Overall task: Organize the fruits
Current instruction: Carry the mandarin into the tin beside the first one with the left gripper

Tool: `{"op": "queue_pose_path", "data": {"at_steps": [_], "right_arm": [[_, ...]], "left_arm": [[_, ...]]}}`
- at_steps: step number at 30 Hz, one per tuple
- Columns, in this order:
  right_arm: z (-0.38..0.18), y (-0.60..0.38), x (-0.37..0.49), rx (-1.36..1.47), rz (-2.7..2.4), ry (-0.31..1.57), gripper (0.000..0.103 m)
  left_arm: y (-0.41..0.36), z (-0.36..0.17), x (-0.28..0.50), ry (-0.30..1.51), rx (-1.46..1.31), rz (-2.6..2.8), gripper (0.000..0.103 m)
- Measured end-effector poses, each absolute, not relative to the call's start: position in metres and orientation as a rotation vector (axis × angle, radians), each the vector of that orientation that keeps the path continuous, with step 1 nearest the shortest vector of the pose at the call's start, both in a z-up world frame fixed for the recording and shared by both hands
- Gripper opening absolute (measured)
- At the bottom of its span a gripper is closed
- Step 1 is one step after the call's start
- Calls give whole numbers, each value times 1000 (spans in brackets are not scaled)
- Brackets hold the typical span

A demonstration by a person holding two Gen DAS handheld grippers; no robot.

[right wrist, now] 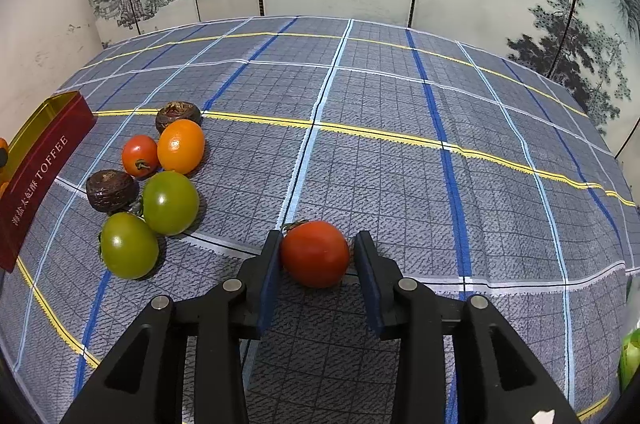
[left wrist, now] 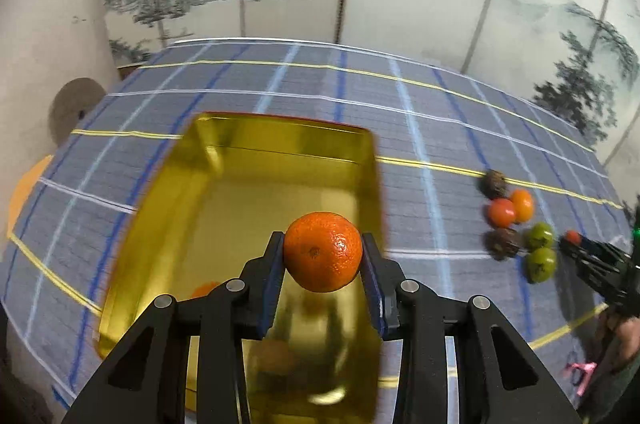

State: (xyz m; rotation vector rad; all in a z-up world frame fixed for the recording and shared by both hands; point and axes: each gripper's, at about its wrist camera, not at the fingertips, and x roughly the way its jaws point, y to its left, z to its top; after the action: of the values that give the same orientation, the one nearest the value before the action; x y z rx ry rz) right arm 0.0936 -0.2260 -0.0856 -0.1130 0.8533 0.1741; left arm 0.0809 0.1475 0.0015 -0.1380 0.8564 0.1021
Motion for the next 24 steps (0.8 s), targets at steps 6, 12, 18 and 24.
{"op": "queue_pose_path", "data": {"at_steps": [6,12,18,24], "right_arm": [[-85,-226,94,-113,174,853,34],[-86,-227,94,-113,172,854,35],[-86,-229,94,-112,168,854,36],[-86,-231,94,-112,168,854,37]], "left_arm": [[190,-14,89,882,-132,205,38],[213,-31,91,914,-128,248,38],[217,-44,90,937,-118,264,38],[211,-45,87,942,-102,271,38]]}}
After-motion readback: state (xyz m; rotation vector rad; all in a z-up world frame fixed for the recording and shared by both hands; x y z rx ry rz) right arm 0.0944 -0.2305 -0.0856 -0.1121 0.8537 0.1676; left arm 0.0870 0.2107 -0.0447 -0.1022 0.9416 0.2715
